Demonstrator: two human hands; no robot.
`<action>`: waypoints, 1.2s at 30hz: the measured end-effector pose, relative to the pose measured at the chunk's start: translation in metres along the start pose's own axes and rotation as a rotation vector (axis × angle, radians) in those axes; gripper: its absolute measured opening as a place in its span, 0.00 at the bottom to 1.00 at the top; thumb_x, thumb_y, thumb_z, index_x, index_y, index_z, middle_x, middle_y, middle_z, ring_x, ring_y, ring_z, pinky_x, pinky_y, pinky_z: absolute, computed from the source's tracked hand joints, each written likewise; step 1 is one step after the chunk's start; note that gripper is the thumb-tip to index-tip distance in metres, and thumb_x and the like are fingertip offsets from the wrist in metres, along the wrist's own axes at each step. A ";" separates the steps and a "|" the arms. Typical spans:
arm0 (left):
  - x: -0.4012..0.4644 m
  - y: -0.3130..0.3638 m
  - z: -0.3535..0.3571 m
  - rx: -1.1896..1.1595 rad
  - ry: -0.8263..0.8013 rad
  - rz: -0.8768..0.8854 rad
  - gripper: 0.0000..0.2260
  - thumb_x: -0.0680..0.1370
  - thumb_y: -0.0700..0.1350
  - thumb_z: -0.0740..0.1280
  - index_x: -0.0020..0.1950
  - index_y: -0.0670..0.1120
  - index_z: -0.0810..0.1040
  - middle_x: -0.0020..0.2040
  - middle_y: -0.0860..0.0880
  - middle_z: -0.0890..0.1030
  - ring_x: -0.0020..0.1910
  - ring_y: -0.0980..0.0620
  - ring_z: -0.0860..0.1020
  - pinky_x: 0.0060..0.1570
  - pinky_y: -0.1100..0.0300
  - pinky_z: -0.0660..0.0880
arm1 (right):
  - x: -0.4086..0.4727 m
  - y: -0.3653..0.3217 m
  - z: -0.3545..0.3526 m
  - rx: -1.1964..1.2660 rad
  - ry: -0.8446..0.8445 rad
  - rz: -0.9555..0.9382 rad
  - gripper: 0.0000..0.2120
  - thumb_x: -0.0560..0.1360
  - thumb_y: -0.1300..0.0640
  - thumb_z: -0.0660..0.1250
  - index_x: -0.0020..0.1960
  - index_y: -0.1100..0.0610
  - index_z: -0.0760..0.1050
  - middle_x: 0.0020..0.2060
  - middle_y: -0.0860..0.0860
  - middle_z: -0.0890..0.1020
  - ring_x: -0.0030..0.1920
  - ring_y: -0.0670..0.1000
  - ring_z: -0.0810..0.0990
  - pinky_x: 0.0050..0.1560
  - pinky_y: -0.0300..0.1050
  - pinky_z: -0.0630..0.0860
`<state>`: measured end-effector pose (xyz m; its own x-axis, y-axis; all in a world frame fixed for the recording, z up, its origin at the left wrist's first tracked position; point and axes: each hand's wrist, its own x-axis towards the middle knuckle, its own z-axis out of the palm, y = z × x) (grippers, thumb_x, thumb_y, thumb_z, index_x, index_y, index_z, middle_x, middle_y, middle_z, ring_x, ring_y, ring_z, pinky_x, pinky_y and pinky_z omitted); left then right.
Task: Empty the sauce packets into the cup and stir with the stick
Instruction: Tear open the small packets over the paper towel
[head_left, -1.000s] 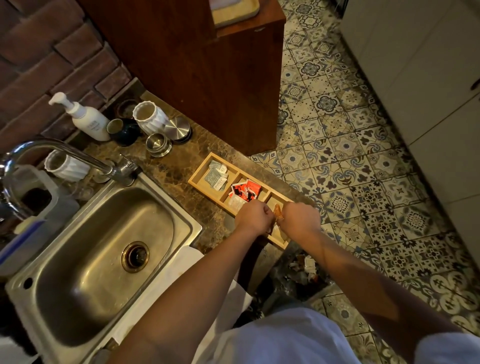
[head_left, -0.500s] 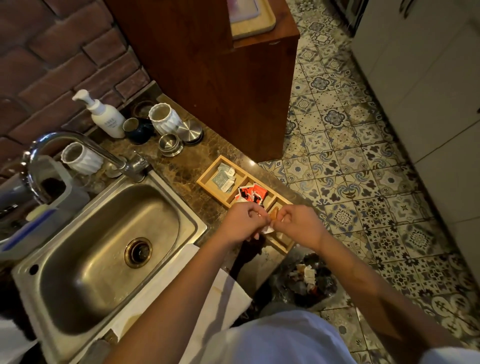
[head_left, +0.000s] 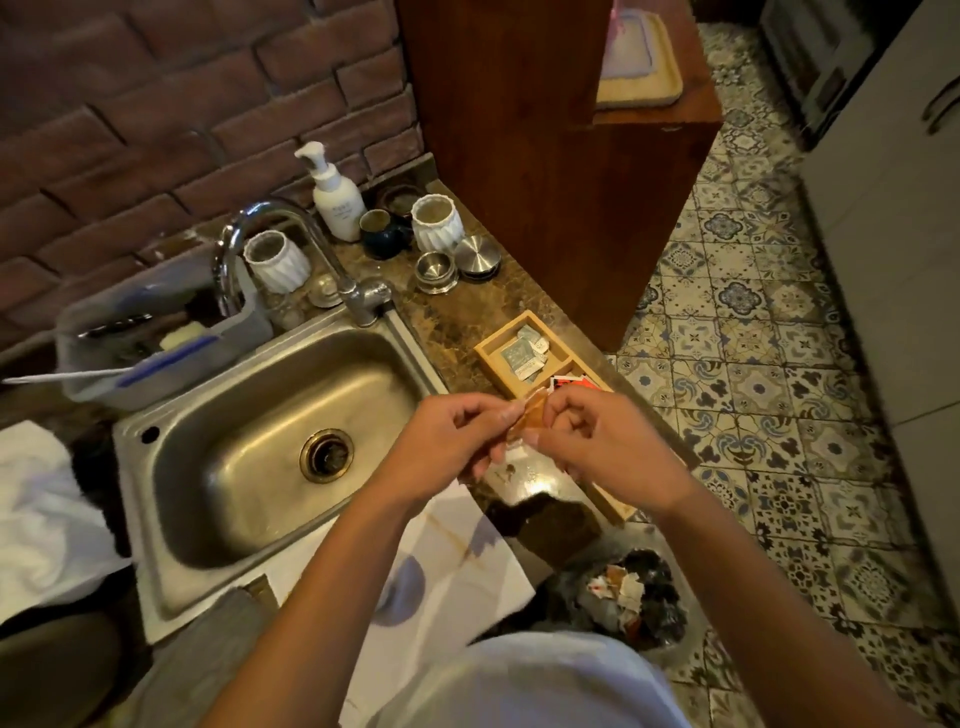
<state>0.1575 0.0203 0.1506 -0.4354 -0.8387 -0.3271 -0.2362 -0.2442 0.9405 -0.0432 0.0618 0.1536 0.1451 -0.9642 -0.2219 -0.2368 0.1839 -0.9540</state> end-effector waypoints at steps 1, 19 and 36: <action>-0.008 0.002 -0.007 -0.006 0.002 0.016 0.10 0.80 0.50 0.68 0.48 0.46 0.86 0.32 0.47 0.80 0.26 0.52 0.72 0.26 0.62 0.67 | 0.000 -0.005 0.007 0.003 -0.003 -0.014 0.06 0.75 0.60 0.75 0.45 0.60 0.77 0.31 0.53 0.78 0.29 0.47 0.75 0.30 0.40 0.74; -0.135 -0.009 -0.087 -0.185 0.335 0.217 0.10 0.74 0.48 0.71 0.46 0.41 0.79 0.32 0.44 0.82 0.27 0.49 0.75 0.26 0.61 0.71 | -0.011 -0.075 0.133 -0.043 -0.114 -0.104 0.06 0.76 0.57 0.73 0.47 0.59 0.78 0.31 0.51 0.79 0.29 0.44 0.76 0.30 0.36 0.74; -0.223 -0.063 -0.111 -0.292 0.464 0.218 0.08 0.74 0.50 0.76 0.50 0.50 0.83 0.40 0.49 0.85 0.37 0.53 0.82 0.35 0.64 0.76 | -0.041 -0.100 0.212 -0.227 -0.151 -0.349 0.11 0.80 0.48 0.67 0.47 0.54 0.83 0.35 0.50 0.83 0.36 0.51 0.82 0.36 0.47 0.79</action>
<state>0.3657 0.1689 0.1740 -0.0060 -0.9938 -0.1106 0.0933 -0.1107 0.9895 0.1785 0.1231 0.2153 0.3891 -0.9191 0.0629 -0.3514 -0.2111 -0.9121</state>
